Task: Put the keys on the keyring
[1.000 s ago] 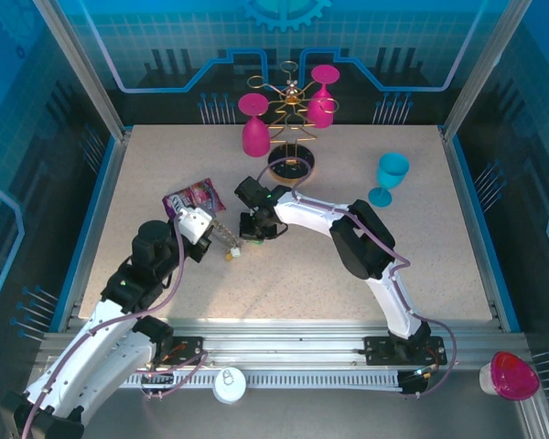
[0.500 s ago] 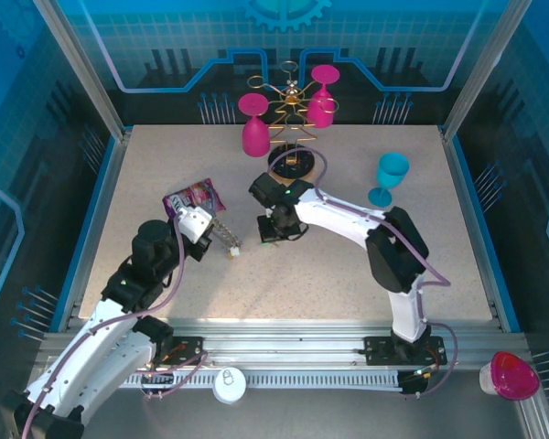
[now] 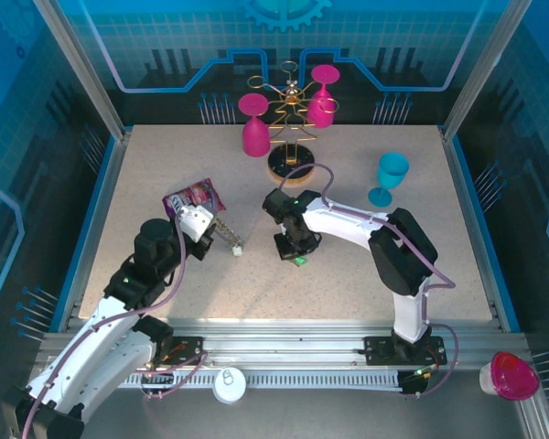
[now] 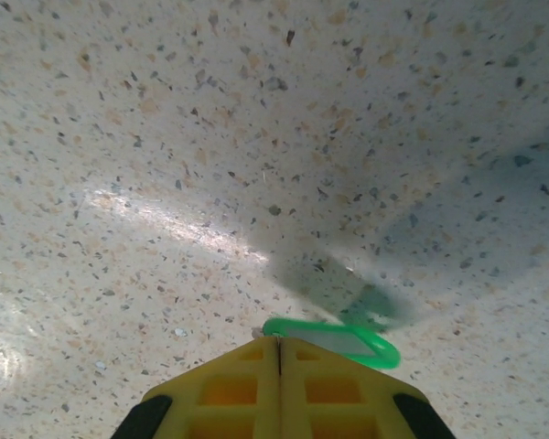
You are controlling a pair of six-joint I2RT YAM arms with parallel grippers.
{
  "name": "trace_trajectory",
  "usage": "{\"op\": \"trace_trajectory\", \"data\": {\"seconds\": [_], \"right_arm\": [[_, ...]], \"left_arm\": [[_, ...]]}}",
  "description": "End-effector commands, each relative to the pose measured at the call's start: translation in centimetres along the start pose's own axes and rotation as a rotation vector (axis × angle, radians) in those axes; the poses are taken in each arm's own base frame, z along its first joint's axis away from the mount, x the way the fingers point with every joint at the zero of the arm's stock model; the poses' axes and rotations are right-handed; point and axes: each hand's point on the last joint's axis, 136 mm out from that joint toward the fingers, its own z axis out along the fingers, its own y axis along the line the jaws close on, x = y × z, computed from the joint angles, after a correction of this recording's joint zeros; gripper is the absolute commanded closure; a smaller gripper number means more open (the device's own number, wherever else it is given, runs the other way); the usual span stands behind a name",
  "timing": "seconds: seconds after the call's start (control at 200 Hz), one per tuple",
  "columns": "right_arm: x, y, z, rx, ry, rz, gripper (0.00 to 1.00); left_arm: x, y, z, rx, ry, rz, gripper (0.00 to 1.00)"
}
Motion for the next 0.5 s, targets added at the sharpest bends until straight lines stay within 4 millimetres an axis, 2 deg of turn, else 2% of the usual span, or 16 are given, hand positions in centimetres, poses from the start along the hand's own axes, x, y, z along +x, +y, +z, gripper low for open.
{"op": "trace_trajectory", "data": {"seconds": [0.0, 0.235, 0.43, 0.495], "right_arm": [[-0.1, 1.0, 0.7, -0.027, 0.027, -0.015, 1.0], [-0.1, 2.1, 2.1, -0.054, 0.058, -0.015, 1.0], [0.2, 2.1, 2.6, -0.05, 0.077, -0.012, 1.0], [0.3, 2.0, 2.6, -0.046, 0.081, -0.013, 0.95]], "left_arm": [[-1.3, 0.2, -0.1, -0.001, -0.066, -0.012, 1.0], [-1.2, 0.1, 0.0, 0.002, -0.065, -0.015, 1.0], [-1.2, 0.1, 0.0, 0.001, -0.064, -0.015, 1.0], [-1.2, 0.1, 0.0, 0.002, -0.064, -0.015, 1.0]]}}
